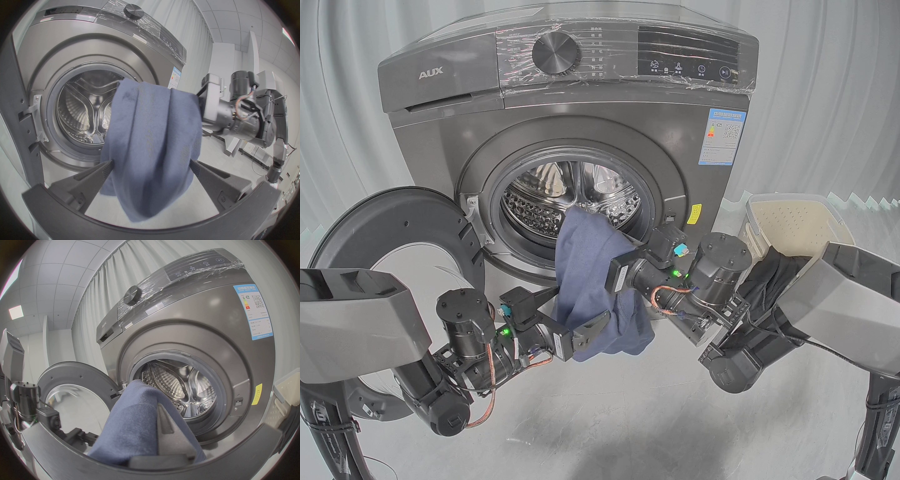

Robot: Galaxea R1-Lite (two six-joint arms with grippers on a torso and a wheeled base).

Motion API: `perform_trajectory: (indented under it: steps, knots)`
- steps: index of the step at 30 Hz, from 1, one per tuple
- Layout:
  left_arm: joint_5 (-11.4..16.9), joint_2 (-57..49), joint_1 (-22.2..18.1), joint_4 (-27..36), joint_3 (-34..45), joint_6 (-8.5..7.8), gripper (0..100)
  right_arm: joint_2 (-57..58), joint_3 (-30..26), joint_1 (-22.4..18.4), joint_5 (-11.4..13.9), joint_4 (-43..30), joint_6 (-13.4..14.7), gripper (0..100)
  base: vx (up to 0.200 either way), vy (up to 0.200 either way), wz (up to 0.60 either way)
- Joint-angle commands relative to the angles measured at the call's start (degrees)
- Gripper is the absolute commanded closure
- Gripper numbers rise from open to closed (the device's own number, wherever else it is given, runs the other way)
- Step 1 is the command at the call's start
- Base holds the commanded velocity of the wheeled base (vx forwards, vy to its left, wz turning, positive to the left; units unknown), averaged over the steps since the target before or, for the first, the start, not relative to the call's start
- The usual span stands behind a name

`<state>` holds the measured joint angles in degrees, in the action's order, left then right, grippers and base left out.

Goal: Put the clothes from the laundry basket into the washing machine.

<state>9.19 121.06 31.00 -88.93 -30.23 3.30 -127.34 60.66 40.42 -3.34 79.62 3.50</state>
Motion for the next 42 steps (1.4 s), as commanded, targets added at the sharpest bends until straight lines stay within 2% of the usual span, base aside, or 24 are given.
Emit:
perform_trajectory:
  steps: [1,12,29,30,34,36,39,42]
  knots:
    - [-0.1,3.8,-0.5,0.0,-3.2,-0.05,0,0.5,-1.2,2.5,-0.1,0.0,0.1,100,0.0,0.0,0.0]
    - [-0.1,8.5,-4.6,-0.1,-6.9,-0.23,0,5.3,-7.6,5.6,-0.2,0.2,1.0,100,0.0,0.0,0.0]
    - [-0.3,13.5,-5.0,-0.1,-13.3,0.04,0,6.6,-10.7,7.5,-0.1,1.0,1.6,100,0.0,0.0,0.0]
    - [-0.3,13.5,-5.0,-0.1,-13.4,0.12,100,6.6,-10.7,7.4,-0.1,0.9,1.6,100,0.0,0.0,0.0]
    - [-0.2,13.2,-5.2,-0.1,-13.5,0.21,100,6.8,-10.7,7.1,-0.1,0.9,1.6,100,0.0,0.0,0.0]
    - [-0.3,13.0,-6.0,-0.2,-13.9,0.83,100,6.9,-11.2,6.6,-0.2,0.9,1.6,100,0.0,0.0,0.0]
    - [-1.0,12.3,-7.5,-0.2,-14.2,1.97,100,8.2,-13.2,5.5,-0.1,0.9,1.7,100,0.0,0.0,0.0]
    - [-2.2,11.5,-9.2,-0.2,-14.2,2.06,100,8.9,-16.5,3.7,-0.1,1.1,2.2,100,0.0,0.0,0.0]
